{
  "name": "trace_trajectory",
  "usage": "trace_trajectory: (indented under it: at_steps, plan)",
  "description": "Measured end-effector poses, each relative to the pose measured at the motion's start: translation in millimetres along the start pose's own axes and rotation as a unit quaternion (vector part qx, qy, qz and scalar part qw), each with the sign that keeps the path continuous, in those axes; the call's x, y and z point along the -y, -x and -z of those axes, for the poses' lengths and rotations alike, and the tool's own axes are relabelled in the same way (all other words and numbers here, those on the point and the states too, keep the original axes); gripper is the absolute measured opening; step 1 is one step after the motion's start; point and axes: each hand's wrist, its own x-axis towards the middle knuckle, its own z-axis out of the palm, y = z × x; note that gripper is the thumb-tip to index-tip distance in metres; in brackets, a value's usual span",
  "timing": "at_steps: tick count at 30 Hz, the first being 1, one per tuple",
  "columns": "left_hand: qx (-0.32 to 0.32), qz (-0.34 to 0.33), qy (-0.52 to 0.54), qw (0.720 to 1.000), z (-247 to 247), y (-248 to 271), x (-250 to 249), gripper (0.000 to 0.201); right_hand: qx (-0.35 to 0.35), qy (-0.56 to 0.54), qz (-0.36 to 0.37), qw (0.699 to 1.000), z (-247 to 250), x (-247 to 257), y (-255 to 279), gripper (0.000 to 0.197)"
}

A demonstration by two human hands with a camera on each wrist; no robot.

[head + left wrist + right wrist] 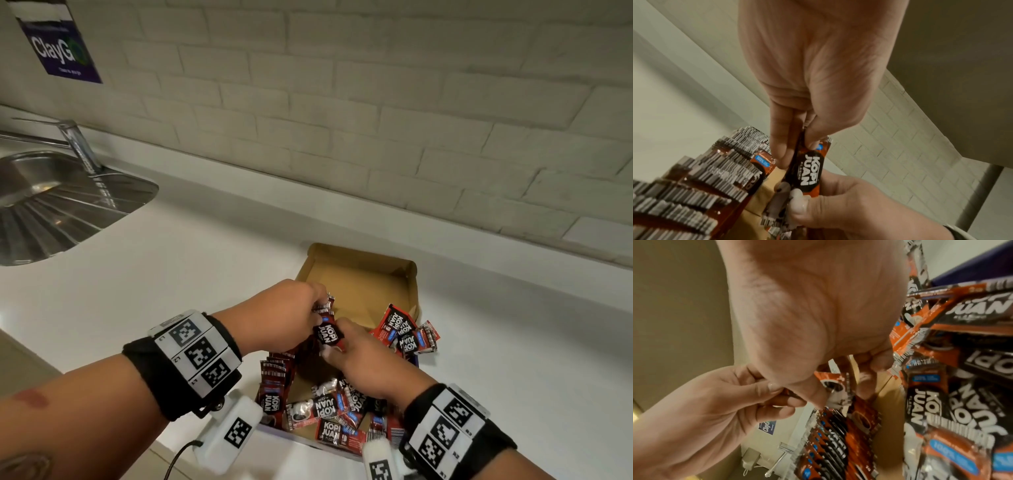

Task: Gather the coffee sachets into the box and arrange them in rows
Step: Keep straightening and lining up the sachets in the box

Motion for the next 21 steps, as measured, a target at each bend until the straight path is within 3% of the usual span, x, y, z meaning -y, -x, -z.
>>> trace_trajectory:
  at_steps: [3, 6, 8, 13, 16, 21]
  plan:
    - [0.010, 0.018, 0.044, 0.999, -3, 3, 1, 0.003, 0.019, -0.083, -0.029, 0.996, -3, -6, 4, 0.032]
    - [0.035, 0.049, 0.112, 0.992, -3, 6, 2, 0.015, 0.019, -0.098, -0.038, 0.994, -6, -11, 3, 0.028]
    - [0.035, 0.044, 0.079, 0.995, 3, 6, 3, 0.013, 0.011, -0.086, -0.037, 0.996, -4, -9, 3, 0.028]
    - [-0.033, 0.032, -0.025, 0.999, 22, -8, 5, 0.014, -0.043, -0.027, -0.064, 0.997, 0, -8, -3, 0.046]
    - [-0.002, 0.021, -0.079, 0.997, 19, -22, 0, 0.022, -0.050, 0.022, -0.091, 0.994, -4, -7, -15, 0.054]
    - [0.059, 0.016, -0.150, 0.987, -1, -41, 3, 0.021, -0.002, 0.120, -0.079, 0.990, -13, 1, -33, 0.040]
